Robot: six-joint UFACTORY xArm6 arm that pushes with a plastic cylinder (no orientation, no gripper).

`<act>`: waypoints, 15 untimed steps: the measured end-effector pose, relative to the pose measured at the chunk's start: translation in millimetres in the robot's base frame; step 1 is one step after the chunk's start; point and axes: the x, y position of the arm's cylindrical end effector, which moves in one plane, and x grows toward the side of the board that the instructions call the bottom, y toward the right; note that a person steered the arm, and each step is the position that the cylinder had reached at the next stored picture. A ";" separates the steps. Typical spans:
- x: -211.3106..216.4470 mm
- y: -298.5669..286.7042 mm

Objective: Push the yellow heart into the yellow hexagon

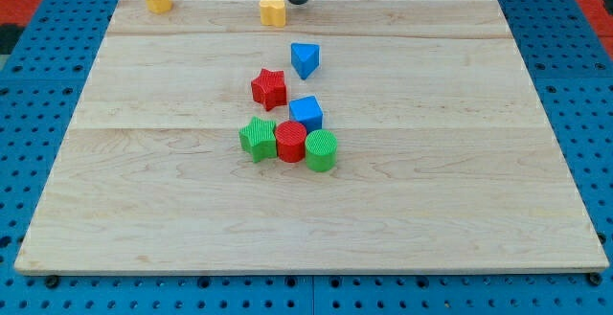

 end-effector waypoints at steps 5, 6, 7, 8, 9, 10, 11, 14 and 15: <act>18.0 -14.8; 46.0 17.2; 66.3 7.5; 32.7 -9.2; 1.4 -9.3; 0.4 -14.8; 36.9 33.8; 0.6 -42.7; 1.1 -60.2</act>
